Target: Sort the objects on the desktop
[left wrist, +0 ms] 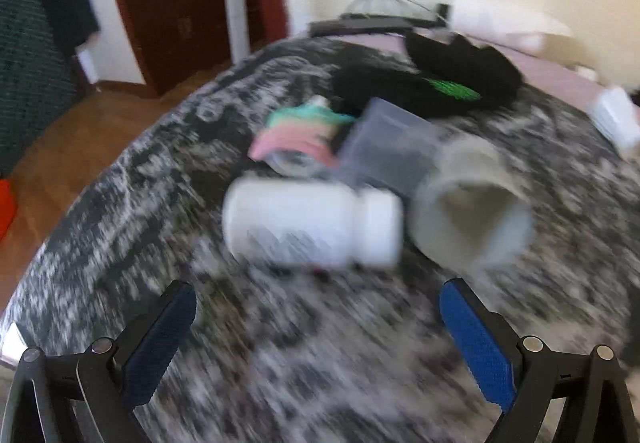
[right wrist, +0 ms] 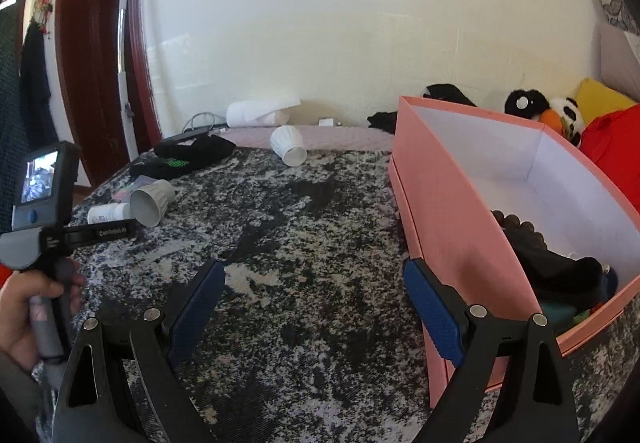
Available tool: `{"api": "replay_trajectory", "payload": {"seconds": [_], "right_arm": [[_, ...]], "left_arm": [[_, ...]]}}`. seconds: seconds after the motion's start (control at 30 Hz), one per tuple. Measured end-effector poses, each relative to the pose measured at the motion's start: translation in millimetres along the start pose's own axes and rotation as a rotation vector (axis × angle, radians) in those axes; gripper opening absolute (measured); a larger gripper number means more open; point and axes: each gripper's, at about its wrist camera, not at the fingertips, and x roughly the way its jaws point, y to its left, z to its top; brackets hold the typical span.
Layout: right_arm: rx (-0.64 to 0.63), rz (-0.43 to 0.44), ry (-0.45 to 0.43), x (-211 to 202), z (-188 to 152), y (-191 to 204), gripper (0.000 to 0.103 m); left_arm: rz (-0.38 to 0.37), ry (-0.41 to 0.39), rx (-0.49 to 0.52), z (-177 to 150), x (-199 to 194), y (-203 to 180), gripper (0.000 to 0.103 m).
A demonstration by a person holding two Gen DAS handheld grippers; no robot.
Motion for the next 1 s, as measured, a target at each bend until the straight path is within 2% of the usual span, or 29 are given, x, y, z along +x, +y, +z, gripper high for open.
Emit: {"api": "replay_trajectory", "payload": {"seconds": [0.17,0.23,0.3,0.37,0.57,0.73,0.87,1.0], "right_arm": [[0.009,0.009,0.0,1.5,0.0,0.2,0.094],[0.002,0.004,0.0,4.0,0.7,0.8,0.094],[-0.003,0.0,0.001,6.9,1.4,2.0,0.094],[-0.008,-0.003,0.004,9.8,1.8,3.6,0.094],[-0.02,0.023,-0.015,7.4,2.5,12.0,0.094],[-0.01,0.12,-0.044,11.7,4.5,33.1,0.094],[-0.014,0.208,-0.004,36.2,7.5,65.7,0.09],[0.003,0.294,0.065,80.5,22.3,112.9,0.089]], "left_arm": [[0.035,0.04,-0.045,11.8,43.0,22.4,0.101],[0.018,0.041,-0.066,13.9,47.6,27.7,0.1],[-0.01,0.036,-0.087,15.3,47.9,31.8,0.084],[-0.028,0.027,-0.105,15.8,46.9,35.4,0.082],[-0.01,0.04,-0.102,8.6,15.1,45.4,0.082],[-0.035,-0.008,-0.072,-2.0,-37.5,47.2,0.082],[-0.054,-0.074,-0.032,-4.6,-74.1,46.8,0.082],[-0.069,-0.107,-0.04,0.0,-91.3,61.4,0.082]]}}
